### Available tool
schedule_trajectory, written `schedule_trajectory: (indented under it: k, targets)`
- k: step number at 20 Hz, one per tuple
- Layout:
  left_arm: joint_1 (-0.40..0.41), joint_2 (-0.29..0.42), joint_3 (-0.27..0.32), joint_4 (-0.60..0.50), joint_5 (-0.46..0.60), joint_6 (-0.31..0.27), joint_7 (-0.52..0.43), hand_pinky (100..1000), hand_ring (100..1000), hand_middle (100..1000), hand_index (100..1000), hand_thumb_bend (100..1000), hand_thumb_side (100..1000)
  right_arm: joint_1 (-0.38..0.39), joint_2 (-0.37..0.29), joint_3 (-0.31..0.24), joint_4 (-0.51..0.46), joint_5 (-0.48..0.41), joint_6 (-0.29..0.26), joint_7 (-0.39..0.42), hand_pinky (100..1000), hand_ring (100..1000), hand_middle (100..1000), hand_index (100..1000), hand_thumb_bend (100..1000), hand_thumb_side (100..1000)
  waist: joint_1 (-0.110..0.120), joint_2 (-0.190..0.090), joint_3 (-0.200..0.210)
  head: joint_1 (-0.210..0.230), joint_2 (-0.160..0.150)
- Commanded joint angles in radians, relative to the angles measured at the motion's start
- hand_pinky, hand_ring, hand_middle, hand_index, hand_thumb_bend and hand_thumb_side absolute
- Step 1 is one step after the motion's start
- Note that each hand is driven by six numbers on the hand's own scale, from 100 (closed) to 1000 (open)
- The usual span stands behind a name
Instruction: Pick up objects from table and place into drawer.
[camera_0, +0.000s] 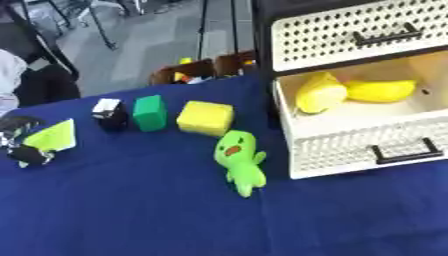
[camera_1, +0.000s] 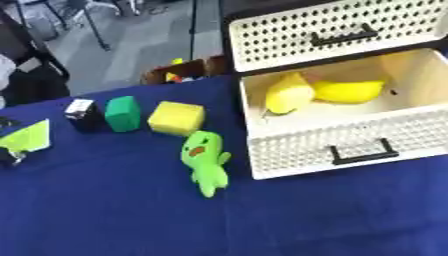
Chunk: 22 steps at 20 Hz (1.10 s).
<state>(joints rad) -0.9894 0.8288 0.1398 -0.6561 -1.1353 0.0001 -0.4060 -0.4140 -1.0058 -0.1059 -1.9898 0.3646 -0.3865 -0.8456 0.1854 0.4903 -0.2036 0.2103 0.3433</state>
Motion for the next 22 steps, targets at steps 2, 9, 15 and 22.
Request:
schedule_trajectory:
  k: [2, 9, 15, 22]
  targets:
    - [-0.007, 0.051, 0.011, 0.001, 0.005, 0.003, 0.011, 933, 975, 983, 1000, 311, 426, -0.012, -0.014, -0.019, -0.010, -0.014, -0.069, -0.061, 563, 648, 612, 777, 100, 912, -0.006, -0.016, -0.006, 0.016, -0.023]
    - [0.000, 0.047, 0.006, 0.012, -0.030, 0.027, 0.033, 933, 972, 982, 995, 267, 367, -0.014, -0.006, -0.023, -0.010, -0.025, -0.075, -0.061, 560, 644, 604, 777, 100, 912, -0.004, -0.007, -0.016, 0.018, -0.036]
    - [-0.003, 0.037, 0.009, 0.023, -0.041, 0.032, 0.043, 896, 935, 917, 949, 194, 379, -0.011, -0.002, -0.022, -0.010, -0.027, -0.073, -0.061, 561, 645, 605, 776, 100, 906, -0.006, -0.008, -0.012, 0.016, -0.033]
    - [-0.017, 0.033, 0.006, 0.024, 0.018, 0.018, 0.009, 843, 889, 846, 898, 182, 402, 0.003, 0.003, -0.021, -0.010, -0.030, -0.066, -0.061, 561, 645, 604, 777, 100, 901, -0.012, -0.024, 0.003, 0.012, -0.015]
